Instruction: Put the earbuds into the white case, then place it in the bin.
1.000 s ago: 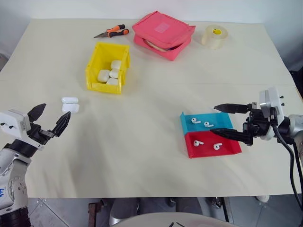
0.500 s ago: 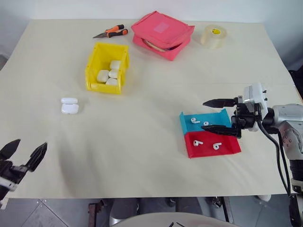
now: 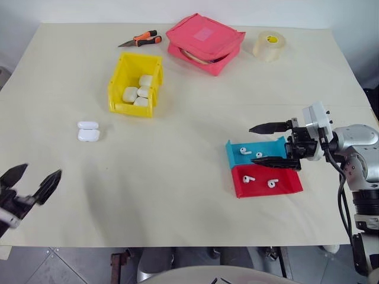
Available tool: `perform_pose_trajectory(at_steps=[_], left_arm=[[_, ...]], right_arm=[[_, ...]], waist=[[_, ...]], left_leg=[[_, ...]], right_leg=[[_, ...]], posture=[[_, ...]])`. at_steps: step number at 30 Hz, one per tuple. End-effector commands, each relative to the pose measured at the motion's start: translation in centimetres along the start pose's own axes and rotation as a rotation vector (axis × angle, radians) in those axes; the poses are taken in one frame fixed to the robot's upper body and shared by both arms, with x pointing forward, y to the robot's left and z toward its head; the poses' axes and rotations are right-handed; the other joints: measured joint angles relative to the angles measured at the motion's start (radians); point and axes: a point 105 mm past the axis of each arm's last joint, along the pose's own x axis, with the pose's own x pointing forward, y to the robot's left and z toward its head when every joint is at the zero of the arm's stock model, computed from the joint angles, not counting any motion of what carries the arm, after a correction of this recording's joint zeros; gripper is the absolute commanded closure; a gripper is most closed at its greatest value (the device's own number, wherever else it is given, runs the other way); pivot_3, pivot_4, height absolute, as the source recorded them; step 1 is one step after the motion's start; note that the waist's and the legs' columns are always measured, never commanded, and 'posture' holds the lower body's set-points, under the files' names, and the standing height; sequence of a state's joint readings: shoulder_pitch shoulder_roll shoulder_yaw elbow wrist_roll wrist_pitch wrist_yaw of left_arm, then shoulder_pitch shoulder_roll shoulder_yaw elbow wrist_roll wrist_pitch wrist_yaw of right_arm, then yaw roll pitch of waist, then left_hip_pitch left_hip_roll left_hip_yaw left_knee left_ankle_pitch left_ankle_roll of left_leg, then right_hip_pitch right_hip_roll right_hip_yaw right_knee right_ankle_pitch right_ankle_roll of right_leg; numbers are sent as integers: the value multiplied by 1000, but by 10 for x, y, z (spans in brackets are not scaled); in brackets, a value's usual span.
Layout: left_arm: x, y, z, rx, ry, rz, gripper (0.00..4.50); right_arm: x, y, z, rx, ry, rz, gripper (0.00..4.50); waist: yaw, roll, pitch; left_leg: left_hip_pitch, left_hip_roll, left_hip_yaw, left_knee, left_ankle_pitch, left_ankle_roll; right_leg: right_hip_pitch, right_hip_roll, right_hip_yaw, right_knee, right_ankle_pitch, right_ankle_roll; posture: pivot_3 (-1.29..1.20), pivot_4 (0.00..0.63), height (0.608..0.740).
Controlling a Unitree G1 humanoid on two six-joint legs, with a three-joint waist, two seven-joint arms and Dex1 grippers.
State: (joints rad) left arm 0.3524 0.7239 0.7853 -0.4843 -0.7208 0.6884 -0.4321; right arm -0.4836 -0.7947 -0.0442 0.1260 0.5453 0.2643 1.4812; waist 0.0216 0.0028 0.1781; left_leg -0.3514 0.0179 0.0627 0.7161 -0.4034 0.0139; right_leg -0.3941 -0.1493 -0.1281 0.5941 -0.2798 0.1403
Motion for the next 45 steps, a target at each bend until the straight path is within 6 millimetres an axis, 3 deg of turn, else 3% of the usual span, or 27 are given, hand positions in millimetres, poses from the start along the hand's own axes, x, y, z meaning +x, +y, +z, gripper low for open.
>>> perform_pose_trajectory(at_steps=[1,10,16,22,35,38,41,43,45], left_arm=[[18,-4,8,-24,69,1,18],[67,-3,19,-84,369,76,18],[93,4,30,-146,454,160,18],[108,3,34,-185,512,187,18],[124,6,15,-247,628,231,18],[124,5,12,-269,647,231,588],[127,-2,16,-265,622,195,1563],[127,-7,18,-246,611,168,1689],[127,-20,35,-194,535,95,1689]], right_arm=[[0,-2,7,-40,-2,3,0],[-2,0,0,-23,18,-22,0],[-2,-1,0,-26,24,-39,0],[-4,0,0,-23,34,-48,0],[-4,-1,0,-16,63,-69,0],[-5,-2,1,-16,72,-79,0],[-7,-4,3,-21,80,-94,0],[-9,-5,3,-25,85,-105,0],[-13,-5,6,-33,87,-131,0]], waist=[[-2,0,0],[-10,1,1],[-10,1,1],[-16,1,1],[-20,1,1],[-20,1,1],[-18,1,1],[-16,1,1],[-13,1,1]], left_leg=[[0,0,0,0,0,0],[0,-1,0,-1,0,0],[0,-1,0,-1,1,-1],[0,-1,0,-2,1,-2],[0,-1,0,-1,1,-2],[0,-1,0,-1,2,-3],[0,-1,0,0,2,-3],[0,-1,0,0,2,-3],[0,-2,0,0,2,-3]], right_leg=[[0,0,0,0,0,0],[0,1,-1,-1,0,0],[0,1,-1,0,0,0],[0,1,-1,-1,0,0],[-1,1,-1,1,0,1],[-1,1,-1,2,0,1],[-1,1,0,2,0,1],[-1,1,0,2,0,1],[-1,0,0,2,0,1]], posture=[[0,150,740],[0,150,740],[0,150,740],[0,150,740],[0,150,740],[0,150,740],[0,150,740],[0,150,740],[0,150,740]])
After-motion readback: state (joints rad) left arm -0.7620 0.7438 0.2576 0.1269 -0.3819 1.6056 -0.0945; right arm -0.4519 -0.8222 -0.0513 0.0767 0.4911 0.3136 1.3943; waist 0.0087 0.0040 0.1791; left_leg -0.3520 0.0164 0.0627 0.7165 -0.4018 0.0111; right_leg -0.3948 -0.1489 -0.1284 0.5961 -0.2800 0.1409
